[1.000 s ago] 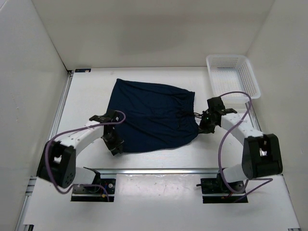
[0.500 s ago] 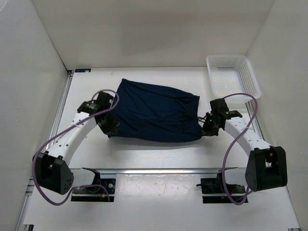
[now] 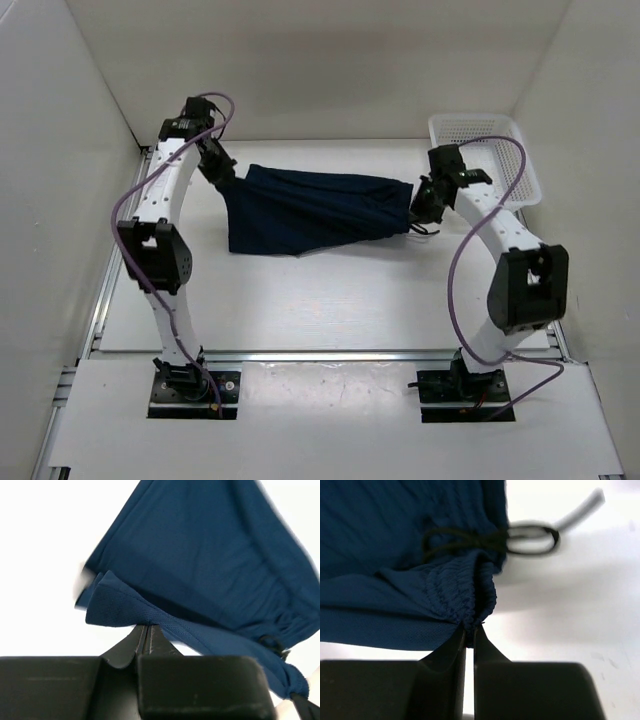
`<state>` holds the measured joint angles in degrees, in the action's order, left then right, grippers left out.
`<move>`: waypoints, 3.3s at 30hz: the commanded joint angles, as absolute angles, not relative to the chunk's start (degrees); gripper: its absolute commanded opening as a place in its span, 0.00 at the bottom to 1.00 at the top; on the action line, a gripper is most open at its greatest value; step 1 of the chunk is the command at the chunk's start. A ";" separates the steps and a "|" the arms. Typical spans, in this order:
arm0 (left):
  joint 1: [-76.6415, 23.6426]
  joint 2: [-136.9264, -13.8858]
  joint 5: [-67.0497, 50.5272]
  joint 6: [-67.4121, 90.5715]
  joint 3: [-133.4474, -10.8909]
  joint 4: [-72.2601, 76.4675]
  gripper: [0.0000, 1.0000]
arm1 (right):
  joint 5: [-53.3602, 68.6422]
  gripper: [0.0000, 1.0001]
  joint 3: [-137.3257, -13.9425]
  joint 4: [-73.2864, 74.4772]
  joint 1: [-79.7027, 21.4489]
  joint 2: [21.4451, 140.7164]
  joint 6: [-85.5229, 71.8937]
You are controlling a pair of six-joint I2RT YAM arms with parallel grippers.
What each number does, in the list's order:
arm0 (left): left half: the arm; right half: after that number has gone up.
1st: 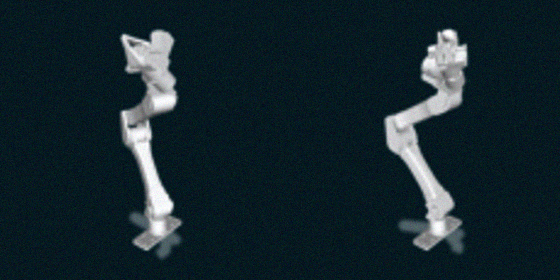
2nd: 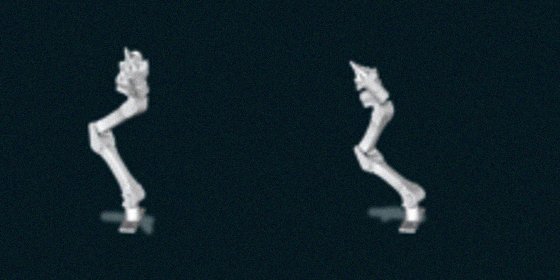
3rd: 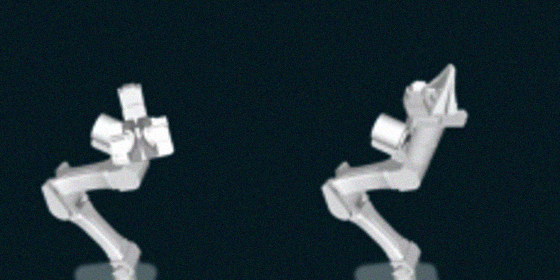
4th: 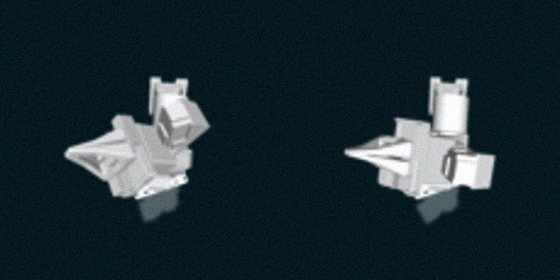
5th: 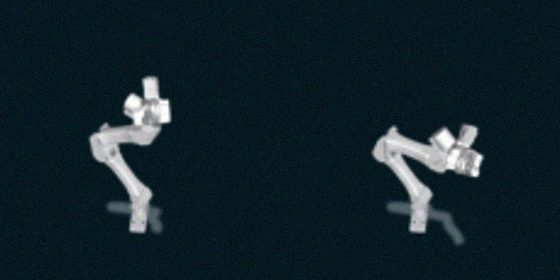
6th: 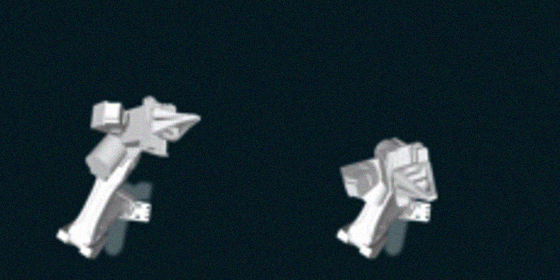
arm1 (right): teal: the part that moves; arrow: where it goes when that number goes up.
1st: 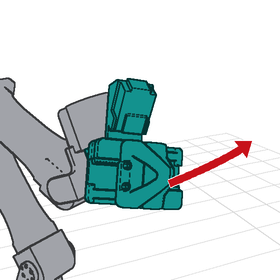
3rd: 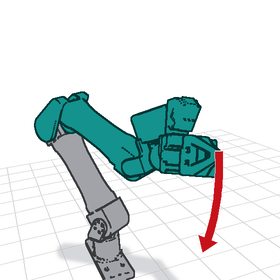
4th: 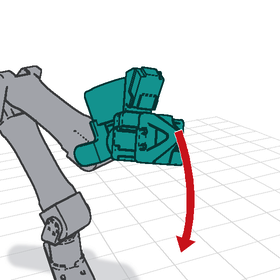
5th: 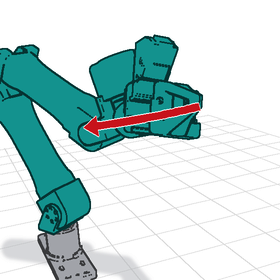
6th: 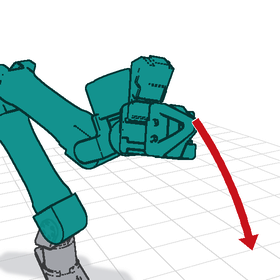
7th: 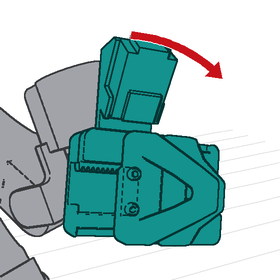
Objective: Fold and stack the shorts
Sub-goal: Fold the shorts
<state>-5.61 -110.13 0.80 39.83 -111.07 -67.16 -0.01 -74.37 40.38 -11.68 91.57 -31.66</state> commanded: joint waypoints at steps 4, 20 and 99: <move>-2.11 -132.13 -4.03 36.04 -142.07 -69.26 0.10 | -2.55 0.00 -95.76 43.76 -9.50 107.90 -33.57; 1.41 -127.74 -10.46 29.10 -134.16 -55.37 1.00 | -3.87 0.85 -104.62 37.27 -10.20 116.04 -31.46; -17.40 -111.52 5.00 27.07 -94.12 -60.82 0.93 | -12.04 0.59 -57.74 49.13 -20.13 74.34 -27.69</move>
<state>-17.06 -110.69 2.13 28.10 -90.24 -60.66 -10.83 -56.97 51.03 -19.94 73.03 -30.46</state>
